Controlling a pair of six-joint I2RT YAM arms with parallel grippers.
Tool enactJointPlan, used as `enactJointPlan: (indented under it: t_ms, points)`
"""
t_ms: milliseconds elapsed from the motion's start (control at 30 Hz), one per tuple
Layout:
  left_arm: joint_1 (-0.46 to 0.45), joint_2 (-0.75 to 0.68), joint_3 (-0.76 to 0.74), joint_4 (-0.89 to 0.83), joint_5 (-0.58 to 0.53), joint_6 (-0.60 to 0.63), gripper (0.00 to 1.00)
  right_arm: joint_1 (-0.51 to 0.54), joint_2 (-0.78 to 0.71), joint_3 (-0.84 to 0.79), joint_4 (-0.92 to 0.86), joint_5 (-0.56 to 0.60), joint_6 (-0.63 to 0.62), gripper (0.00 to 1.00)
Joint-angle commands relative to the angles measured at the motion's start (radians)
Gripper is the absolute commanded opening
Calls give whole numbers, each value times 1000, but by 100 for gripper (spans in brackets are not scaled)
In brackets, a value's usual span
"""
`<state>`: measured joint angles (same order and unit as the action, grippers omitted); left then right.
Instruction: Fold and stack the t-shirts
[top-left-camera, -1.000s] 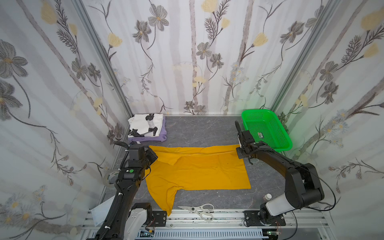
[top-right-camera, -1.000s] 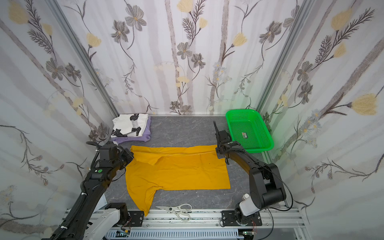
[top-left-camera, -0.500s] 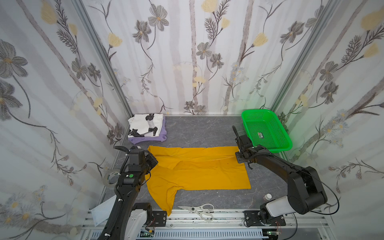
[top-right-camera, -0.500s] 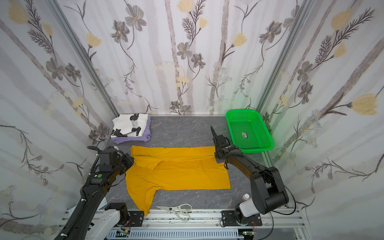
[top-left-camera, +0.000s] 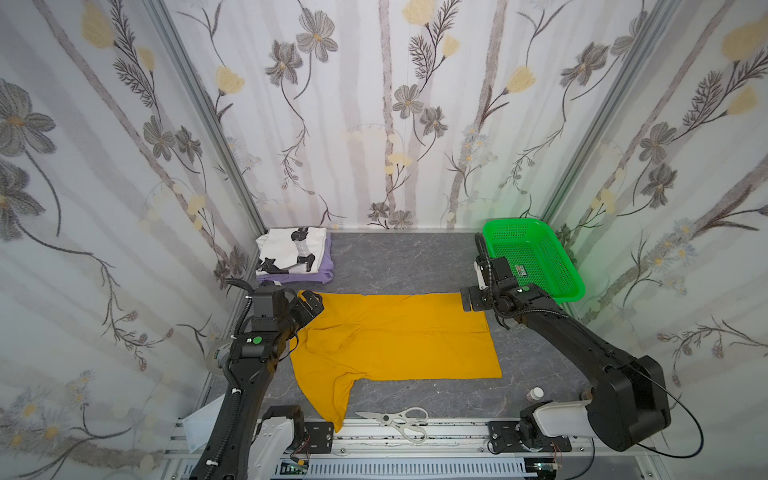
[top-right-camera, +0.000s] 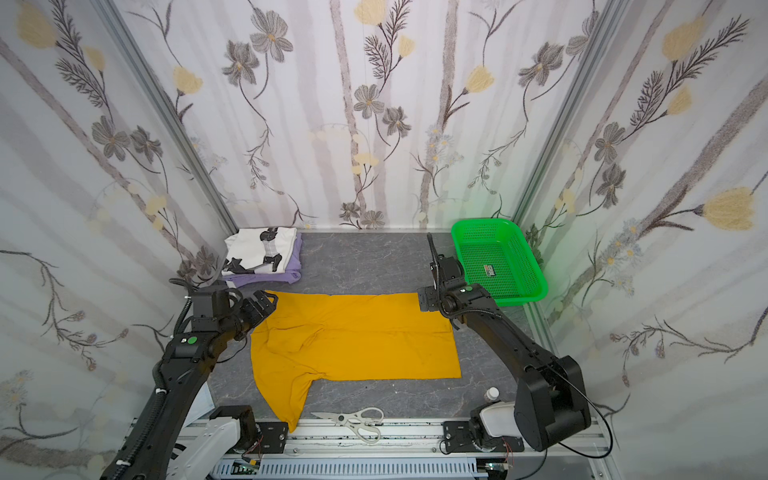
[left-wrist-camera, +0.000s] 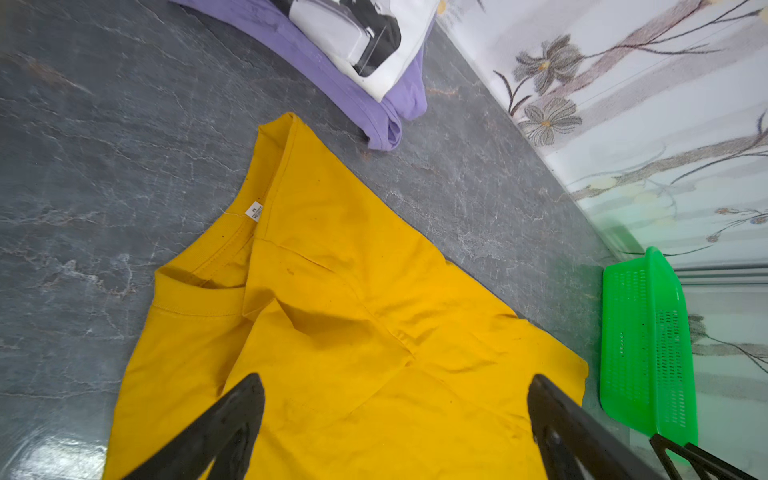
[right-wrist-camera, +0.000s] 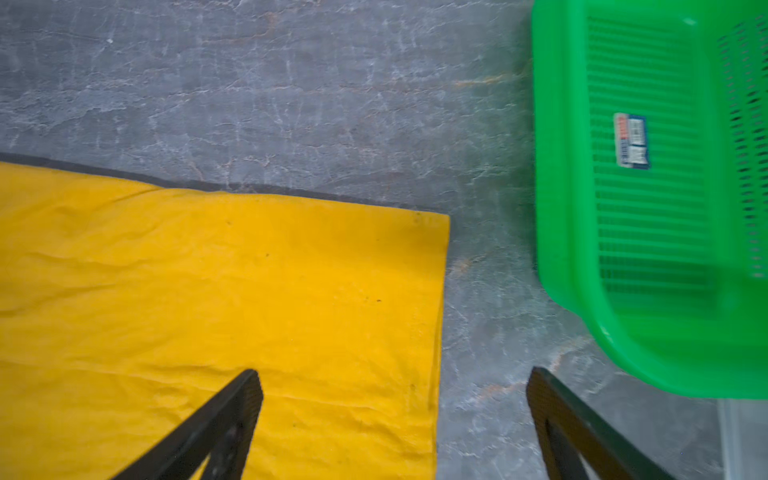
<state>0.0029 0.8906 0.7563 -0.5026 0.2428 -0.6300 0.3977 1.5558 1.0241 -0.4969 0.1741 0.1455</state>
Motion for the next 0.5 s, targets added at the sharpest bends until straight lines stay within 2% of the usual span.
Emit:
enactJointPlan:
  t_ms: [0,67,167,267,467]
  points:
    - [2,72,31,61,54,20,100,9,82,-7,124,-224,62,100]
    - [2,126,33,82,68,8,100,32,138,-7,171,-281,93,100]
    - [1,183,20,63,61,-20,100,75,199,-2,191,-286,128,100]
    - [2,208,-20,30,9,-39,100,114,227,-12,234,-328,148,100]
    - [3,274,-83,193,74,-52,100,151,366,53,325,-447,208,100]
